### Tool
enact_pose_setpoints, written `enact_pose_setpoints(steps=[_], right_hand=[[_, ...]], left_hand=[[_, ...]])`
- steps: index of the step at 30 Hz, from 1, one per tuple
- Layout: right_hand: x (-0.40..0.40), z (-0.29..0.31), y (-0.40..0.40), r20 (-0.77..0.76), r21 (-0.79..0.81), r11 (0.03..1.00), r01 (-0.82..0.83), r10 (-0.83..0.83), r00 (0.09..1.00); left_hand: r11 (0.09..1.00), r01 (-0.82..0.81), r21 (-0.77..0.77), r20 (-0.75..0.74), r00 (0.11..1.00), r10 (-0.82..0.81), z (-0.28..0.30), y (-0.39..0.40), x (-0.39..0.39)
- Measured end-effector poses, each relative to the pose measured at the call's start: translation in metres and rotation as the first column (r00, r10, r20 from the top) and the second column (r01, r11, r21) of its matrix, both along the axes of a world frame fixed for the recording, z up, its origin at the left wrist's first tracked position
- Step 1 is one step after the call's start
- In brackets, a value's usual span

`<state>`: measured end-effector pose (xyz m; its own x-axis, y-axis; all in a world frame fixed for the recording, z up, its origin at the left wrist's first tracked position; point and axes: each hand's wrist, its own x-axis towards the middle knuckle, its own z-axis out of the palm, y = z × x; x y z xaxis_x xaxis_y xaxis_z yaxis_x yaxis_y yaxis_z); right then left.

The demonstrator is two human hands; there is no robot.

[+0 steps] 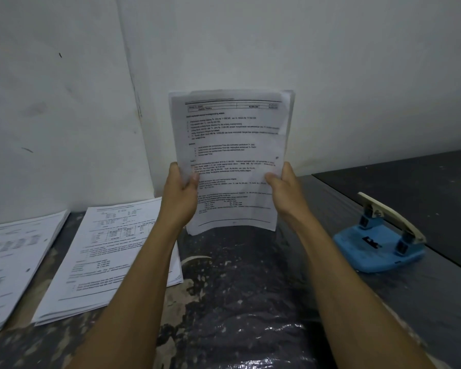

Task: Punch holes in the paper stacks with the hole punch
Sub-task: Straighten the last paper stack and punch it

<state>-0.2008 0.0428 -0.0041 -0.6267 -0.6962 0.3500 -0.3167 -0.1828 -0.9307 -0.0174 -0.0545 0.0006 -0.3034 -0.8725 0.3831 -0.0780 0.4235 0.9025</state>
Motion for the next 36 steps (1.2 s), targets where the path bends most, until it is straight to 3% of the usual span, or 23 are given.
enact_pose_setpoints(steps=[12,17,27,36], right_hand=[[0.013,0.022,0.001,-0.086,0.082,0.996,0.038,-0.031,0.996],[0.032,0.043,0.006,-0.056,0.114,0.993,-0.035,0.041,0.998],[0.104,0.068,-0.012,-0.068,0.346,0.906,-0.245,0.284,0.956],[0.182,0.026,-0.062,0.032,0.442,0.847,-0.295,0.314,0.949]], left_hand=[[0.994,-0.097,-0.045,0.056,0.993,0.099,0.029,0.000,0.019],[0.995,-0.087,0.042,0.032,0.996,0.085,0.035,0.007,0.042],[0.978,-0.113,0.173,0.087,0.991,0.099,0.044,-0.002,0.149],[0.948,-0.239,0.211,0.184,0.962,0.201,0.010,-0.024,0.214]])
